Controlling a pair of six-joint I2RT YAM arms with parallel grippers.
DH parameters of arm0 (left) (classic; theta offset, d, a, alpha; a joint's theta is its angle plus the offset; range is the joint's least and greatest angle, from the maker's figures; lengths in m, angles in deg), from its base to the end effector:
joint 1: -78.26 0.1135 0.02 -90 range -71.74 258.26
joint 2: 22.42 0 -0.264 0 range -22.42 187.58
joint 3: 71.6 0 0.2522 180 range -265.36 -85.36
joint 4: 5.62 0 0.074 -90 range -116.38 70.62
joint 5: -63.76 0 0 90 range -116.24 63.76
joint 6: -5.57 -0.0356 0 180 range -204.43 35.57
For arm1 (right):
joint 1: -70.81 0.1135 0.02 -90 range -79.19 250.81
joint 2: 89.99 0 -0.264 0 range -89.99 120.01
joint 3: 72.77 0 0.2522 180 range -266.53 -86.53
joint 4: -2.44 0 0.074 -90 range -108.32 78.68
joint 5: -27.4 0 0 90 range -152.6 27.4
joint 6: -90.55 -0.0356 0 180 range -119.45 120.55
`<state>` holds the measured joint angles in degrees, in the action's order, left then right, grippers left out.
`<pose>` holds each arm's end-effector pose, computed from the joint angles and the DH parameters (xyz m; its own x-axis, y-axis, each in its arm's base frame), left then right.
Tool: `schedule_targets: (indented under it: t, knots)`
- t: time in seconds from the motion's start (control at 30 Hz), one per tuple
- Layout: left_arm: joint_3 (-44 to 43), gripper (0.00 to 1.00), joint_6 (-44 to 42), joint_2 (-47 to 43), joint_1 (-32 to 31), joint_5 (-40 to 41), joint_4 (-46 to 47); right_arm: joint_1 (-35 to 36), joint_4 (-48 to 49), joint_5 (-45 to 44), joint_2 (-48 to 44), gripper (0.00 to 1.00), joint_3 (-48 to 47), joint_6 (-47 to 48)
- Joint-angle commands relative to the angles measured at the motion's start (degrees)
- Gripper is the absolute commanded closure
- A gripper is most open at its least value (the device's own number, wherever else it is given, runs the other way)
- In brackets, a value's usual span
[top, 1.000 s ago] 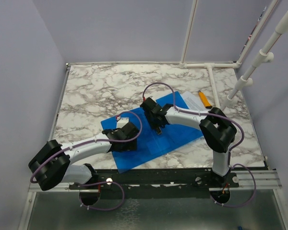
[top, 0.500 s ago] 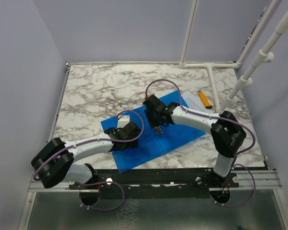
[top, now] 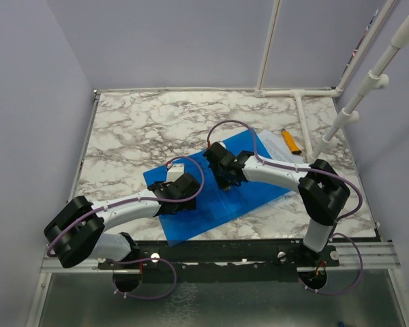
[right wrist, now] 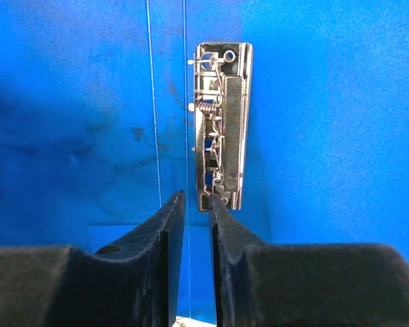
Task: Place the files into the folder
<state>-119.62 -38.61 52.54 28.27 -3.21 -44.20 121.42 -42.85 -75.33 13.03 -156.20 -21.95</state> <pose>0.1525 -0.1600 0.1570 -0.8386 -0.0276 -0.5441 -0.0010 0.9988 -0.0490 0.2366 0.2757 0.1877 -0.7966 -0.3819 -0.4686 -0.4217 0.9065 -0.0219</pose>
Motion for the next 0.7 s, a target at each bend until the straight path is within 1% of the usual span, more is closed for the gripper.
schedule_targets:
  t: [0.0, 0.3, 0.67]
  knots:
    - [3.3, 0.01, 2.1, 1.6, -0.4, -4.8, -0.8, 1.1, -1.9, 0.2, 0.1, 0.76, 0.8, -1.0]
    - [3.7, 0.01, 1.7, 1.0, -0.4, -4.9, -0.8, 1.5, -3.8, -2.5, 1.4, 0.83, 0.2, -1.0]
    - [3.6, 0.01, 1.9, 0.5, -0.4, -5.0, -0.8, 1.5, -4.5, -2.9, 2.3, 0.86, -0.3, -1.0]
